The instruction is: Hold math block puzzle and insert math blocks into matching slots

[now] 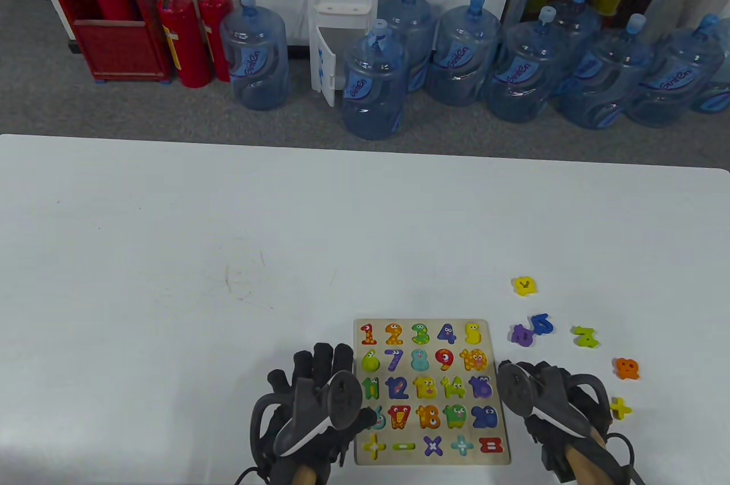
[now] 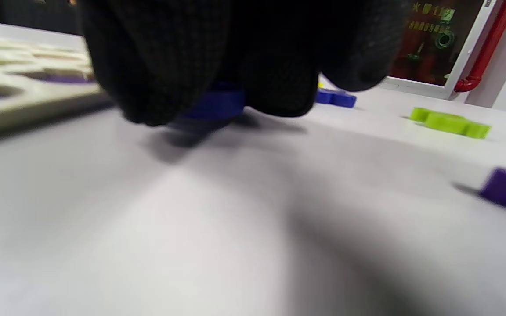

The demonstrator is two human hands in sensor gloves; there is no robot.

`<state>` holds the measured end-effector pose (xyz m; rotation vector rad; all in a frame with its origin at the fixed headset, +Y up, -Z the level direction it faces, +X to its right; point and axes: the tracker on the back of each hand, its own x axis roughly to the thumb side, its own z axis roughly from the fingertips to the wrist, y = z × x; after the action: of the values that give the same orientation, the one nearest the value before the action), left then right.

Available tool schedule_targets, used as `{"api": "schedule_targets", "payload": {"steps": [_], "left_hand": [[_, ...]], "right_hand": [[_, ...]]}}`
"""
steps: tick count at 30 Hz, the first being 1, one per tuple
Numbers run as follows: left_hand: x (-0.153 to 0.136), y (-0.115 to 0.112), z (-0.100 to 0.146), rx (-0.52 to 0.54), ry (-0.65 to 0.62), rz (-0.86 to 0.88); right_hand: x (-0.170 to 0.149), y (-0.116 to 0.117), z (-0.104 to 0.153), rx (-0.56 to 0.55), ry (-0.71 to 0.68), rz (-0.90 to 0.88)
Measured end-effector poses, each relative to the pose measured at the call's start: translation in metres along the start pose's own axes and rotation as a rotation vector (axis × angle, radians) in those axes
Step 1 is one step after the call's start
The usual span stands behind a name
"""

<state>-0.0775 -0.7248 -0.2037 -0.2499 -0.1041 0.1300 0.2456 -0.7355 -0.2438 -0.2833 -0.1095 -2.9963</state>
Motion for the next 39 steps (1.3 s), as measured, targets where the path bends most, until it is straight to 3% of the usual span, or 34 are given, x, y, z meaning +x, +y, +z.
{"api": "schedule_targets", "payload": {"steps": [8,21,33,39], "left_hand": [[0.0,0.0,0.0,-0.006,0.001,0.001],[0.0,0.0,0.0,-0.011,0.002,0.005],[0.0,0.0,0.0,-0.014,0.0,0.007],[0.0,0.0,0.0,-0.019,-0.002,0.004]], "right_hand": [[0.014,-0.016,0.013,-0.08,-0.109,-0.042],[0.054,-0.008,0.023,-0.026,-0.289,0.069],[0.043,-0.018,0.022,-0.063,-0.233,0.032],[0.001,-0.035,0.021,-0.108,0.01,0.021]]}}
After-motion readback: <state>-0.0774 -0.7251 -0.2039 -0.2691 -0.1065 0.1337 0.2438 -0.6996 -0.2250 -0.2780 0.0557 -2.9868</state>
